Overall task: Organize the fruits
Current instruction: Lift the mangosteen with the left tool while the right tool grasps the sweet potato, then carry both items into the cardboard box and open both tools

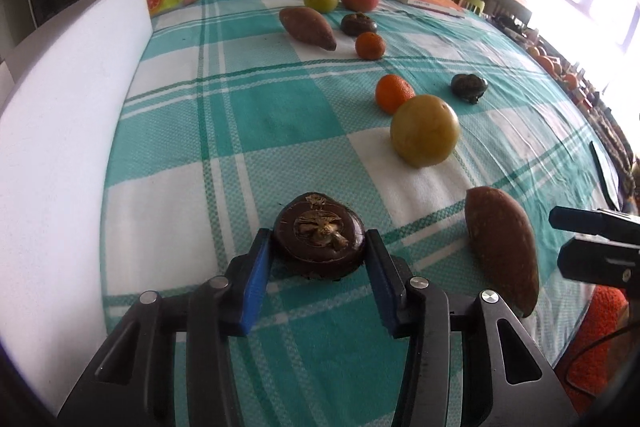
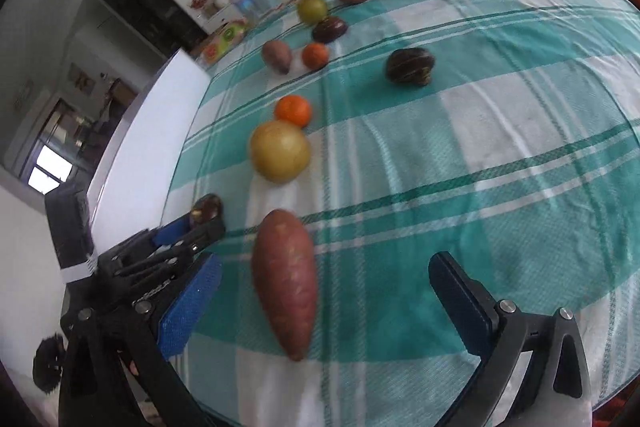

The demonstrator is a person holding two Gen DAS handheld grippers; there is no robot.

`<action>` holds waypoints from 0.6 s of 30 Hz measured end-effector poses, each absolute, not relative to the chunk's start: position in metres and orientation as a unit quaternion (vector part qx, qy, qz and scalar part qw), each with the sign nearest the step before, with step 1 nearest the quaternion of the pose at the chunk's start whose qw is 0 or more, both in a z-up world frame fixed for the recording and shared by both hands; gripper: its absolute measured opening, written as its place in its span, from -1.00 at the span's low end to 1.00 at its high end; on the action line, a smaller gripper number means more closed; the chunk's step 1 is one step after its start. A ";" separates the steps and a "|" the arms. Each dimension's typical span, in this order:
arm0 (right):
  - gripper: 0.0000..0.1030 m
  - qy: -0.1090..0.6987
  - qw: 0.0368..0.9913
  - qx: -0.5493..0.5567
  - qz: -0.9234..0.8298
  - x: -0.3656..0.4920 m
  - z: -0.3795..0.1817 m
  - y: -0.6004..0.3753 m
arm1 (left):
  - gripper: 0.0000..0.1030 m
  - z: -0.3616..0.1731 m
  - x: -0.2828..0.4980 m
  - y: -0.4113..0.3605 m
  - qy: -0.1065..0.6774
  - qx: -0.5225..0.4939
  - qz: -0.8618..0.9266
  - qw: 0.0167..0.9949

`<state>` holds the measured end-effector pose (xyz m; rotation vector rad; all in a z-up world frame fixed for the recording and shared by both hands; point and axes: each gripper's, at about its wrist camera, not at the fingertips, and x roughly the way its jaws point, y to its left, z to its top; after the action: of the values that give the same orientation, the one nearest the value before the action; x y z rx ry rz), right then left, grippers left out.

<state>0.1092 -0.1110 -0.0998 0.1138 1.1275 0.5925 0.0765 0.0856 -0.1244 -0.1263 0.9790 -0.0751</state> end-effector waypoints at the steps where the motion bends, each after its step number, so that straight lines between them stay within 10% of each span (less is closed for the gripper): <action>1: 0.98 0.526 0.804 0.016 0.277 0.105 -0.097 -0.097 | -0.07 -0.123 0.072 0.084 0.470 -0.065 -0.038 0.880; 8: -0.22 0.554 0.796 -0.076 0.232 0.111 -0.122 -0.067 | -0.08 -0.086 0.035 0.074 0.434 -0.074 -0.053 0.896; 18: -0.23 0.559 0.676 0.329 0.349 0.114 -0.128 -0.141 | -0.08 -0.012 -0.019 0.115 0.379 -0.138 -0.090 0.911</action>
<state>0.1137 -0.1415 -0.1276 0.7401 1.2572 0.7849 -0.0190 0.1149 -0.0116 -0.2846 0.7822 -0.1846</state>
